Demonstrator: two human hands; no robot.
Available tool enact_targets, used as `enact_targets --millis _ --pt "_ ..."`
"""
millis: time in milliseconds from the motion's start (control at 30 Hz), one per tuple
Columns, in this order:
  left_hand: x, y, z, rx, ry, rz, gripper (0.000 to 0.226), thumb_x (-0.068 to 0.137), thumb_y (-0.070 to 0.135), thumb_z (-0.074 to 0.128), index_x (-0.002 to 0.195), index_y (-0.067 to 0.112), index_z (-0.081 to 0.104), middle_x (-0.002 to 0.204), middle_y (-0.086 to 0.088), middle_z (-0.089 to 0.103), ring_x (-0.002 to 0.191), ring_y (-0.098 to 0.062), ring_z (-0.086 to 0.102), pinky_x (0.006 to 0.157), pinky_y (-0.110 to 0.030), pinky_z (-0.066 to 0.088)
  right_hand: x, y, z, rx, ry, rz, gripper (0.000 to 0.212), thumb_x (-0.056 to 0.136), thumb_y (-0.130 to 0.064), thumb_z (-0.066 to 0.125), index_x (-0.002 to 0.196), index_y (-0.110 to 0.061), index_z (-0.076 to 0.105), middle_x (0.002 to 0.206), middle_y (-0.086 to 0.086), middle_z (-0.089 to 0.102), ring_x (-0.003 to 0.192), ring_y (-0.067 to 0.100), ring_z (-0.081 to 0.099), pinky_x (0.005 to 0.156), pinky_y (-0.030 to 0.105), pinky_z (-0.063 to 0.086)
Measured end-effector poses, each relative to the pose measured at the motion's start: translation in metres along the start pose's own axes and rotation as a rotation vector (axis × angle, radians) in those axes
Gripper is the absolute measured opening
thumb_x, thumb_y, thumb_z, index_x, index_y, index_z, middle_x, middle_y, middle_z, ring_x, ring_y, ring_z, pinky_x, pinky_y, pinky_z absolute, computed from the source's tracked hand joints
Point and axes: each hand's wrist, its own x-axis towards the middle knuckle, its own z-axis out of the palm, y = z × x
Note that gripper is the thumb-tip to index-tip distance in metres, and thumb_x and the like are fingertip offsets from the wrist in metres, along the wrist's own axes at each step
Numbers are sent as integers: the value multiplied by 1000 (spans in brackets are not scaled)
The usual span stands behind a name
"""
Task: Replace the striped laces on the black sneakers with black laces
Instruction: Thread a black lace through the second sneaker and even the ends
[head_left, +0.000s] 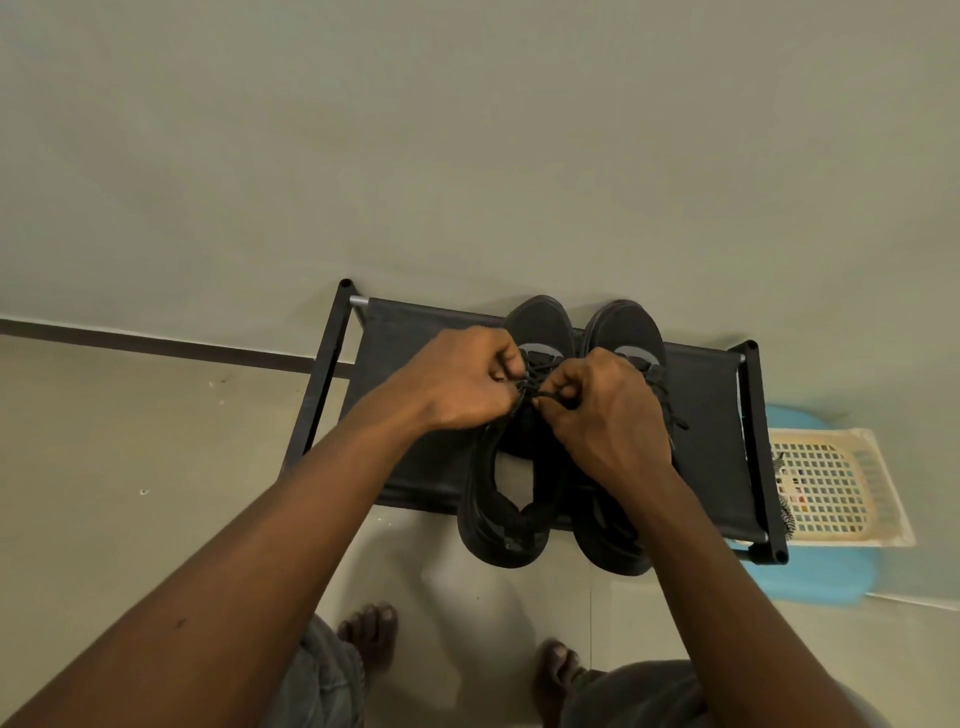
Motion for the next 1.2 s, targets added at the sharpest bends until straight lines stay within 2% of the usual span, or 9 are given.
enact_targets --millis 233,333,400,500,667,800,867,933,1200 --pt "1 0 -3 0 -43 23 27 86 1 67 98 25 72 85 9 73 80 -7 71 87 -32 61 -1 4 -1 -30 22 14 12 82 -32 82 87 -26 72 92 -3 60 91 21 58 74 40 53" --pt "0 3 -3 -316 126 95 21 89 -5 68 98 13 73 80 -8 75 76 -19 74 84 -34 60 -1 7 -2 -28 22 28 11 84 -28 81 92 -25 74 95 -1 63 90 22 61 77 41 55" --pt "1 8 -5 -590 188 145 14 92 -11 65 99 1 67 79 -18 71 64 -11 70 69 -23 59 0 8 -2 -18 15 46 11 83 -27 81 91 -26 73 95 -2 65 90 22 63 80 45 56" --pt "4 11 -8 -955 243 118 16 93 -10 62 95 7 63 73 -8 69 47 2 49 43 -9 35 -1 9 -1 -14 9 59 12 82 -29 81 90 -27 72 93 -2 67 91 24 63 82 51 55" --pt "12 -2 -14 -1211 255 72 19 81 7 58 96 15 67 74 3 66 48 -2 37 39 -16 22 0 7 -4 -72 35 40 16 82 -35 82 94 -27 74 97 1 68 97 28 61 85 49 52" --pt "10 -4 -11 -624 246 57 26 107 12 48 97 21 71 64 7 58 50 -13 47 44 -28 41 -1 4 -4 -59 14 46 20 82 -39 82 95 -27 73 99 1 65 99 26 59 85 47 52" --pt "8 -6 -5 -189 135 45 23 108 36 51 97 28 69 74 7 64 72 -14 61 68 -38 51 -1 4 -4 -38 -6 62 23 82 -40 82 98 -27 72 100 0 64 100 25 58 85 46 52" --pt "6 -6 1 64 -26 -20 26 99 55 60 93 30 66 84 11 67 81 -8 63 74 -33 47 0 5 -4 -2 -27 83 29 81 -41 82 103 -26 71 102 1 62 101 24 58 85 45 53" --pt "10 -15 0 -70 -275 -114 39 102 46 61 74 18 58 70 0 50 65 -15 46 66 -35 38 0 5 -5 -20 -130 149 54 78 -55 78 122 -29 62 107 -1 65 98 22 63 85 45 55"
